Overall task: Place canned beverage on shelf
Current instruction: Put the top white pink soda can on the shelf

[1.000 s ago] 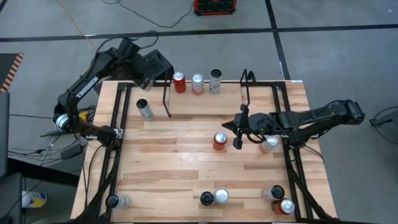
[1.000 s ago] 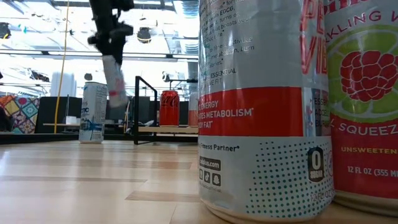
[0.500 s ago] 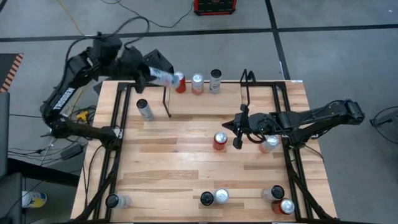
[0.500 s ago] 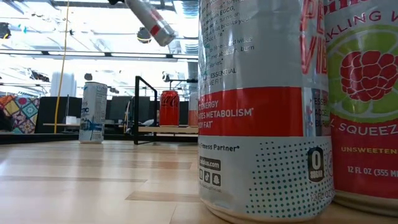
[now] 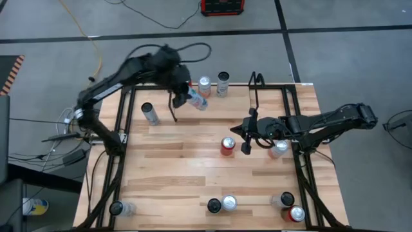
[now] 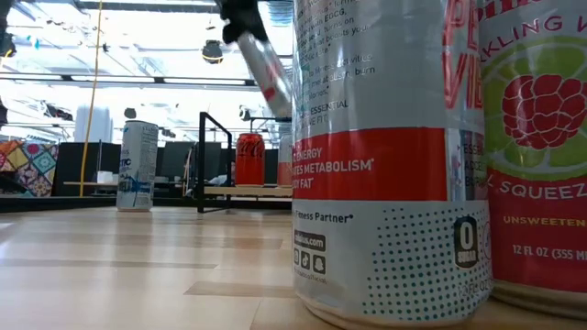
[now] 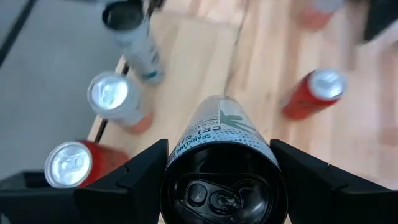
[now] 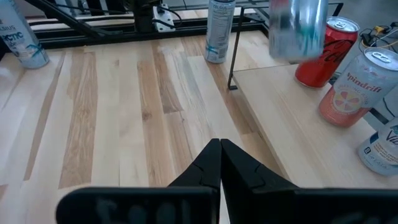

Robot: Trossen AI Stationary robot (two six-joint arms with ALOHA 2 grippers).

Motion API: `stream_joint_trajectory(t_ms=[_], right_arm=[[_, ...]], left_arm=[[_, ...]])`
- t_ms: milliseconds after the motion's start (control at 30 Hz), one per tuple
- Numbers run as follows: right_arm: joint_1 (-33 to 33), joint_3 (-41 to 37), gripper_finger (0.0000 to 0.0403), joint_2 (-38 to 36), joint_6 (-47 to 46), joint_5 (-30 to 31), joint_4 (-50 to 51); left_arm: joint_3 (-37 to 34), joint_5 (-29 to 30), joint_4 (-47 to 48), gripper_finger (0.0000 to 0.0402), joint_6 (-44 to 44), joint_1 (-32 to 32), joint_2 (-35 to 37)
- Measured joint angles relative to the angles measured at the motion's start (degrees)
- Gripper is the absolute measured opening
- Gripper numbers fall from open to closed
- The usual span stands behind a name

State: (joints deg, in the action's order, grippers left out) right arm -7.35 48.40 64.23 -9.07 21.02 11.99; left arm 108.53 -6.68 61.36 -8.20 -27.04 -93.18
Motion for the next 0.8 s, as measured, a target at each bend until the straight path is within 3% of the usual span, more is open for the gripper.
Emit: stream_joint_trajectory(t_ms=[233,467,800], right_arm=[[0.0,0.0,0.0031,-0.01,-0.51,-0.02,0.23],[0.0,0.0,0.0031,-0.01,-0.53,-0.04,0.18],[0.0,0.0,0.0031,-0.01,-0.97,-0.07,-0.08]], left_arm=[[7.76,2.98,8.0,0.0234,-3.41,-0.24,-11.43],[9.09,9.0,10.4,0.0241,-7.26,-0.66,-17.71],[9.14,5.84,12.07,0.0243,-7.86,-4.31,-20.13]])
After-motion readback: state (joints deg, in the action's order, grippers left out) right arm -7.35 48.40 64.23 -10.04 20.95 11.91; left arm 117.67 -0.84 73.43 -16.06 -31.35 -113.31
